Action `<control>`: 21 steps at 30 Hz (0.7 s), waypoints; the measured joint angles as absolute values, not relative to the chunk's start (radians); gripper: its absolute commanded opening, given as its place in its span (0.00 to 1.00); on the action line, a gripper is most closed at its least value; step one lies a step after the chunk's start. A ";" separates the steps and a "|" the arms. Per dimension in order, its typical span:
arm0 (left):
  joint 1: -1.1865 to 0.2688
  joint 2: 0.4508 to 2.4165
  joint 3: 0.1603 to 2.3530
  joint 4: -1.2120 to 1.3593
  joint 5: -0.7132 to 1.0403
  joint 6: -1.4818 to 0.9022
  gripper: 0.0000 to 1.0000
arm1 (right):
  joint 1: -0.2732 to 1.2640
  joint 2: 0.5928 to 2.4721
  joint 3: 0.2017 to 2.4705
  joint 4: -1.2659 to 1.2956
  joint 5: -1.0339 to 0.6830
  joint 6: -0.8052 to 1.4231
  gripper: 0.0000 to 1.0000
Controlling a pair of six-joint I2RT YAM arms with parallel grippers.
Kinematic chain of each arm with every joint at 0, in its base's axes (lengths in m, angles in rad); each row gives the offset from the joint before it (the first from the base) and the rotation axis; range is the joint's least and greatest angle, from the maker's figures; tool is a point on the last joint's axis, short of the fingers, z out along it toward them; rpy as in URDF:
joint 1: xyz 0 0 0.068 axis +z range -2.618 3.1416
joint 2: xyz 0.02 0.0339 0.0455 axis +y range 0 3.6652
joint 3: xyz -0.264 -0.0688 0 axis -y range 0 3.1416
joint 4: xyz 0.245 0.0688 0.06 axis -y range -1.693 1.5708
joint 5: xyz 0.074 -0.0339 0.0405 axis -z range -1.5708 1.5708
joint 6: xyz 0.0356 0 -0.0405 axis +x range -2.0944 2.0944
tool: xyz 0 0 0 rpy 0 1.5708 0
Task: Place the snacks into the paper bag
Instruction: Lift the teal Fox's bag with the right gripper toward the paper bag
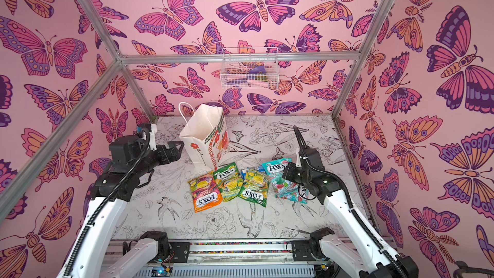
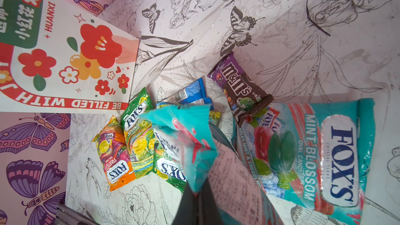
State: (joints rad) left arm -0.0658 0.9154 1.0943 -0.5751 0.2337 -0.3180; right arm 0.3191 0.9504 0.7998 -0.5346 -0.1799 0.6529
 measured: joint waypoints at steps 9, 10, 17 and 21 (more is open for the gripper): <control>-0.066 0.914 1.094 -0.577 0.232 -0.318 0.96 | 0.322 0.969 0.855 -0.526 -0.200 0.650 0.00; -0.066 0.914 1.094 -0.577 0.232 -0.318 0.96 | 0.322 0.970 0.857 -0.522 -0.205 0.650 0.00; -0.066 0.914 1.094 -0.577 0.233 -0.318 0.96 | 0.322 0.984 0.873 -0.503 -0.236 0.638 0.00; -0.066 0.915 1.094 -0.577 0.236 -0.318 0.96 | 0.322 0.987 0.896 -0.498 -0.249 0.620 0.00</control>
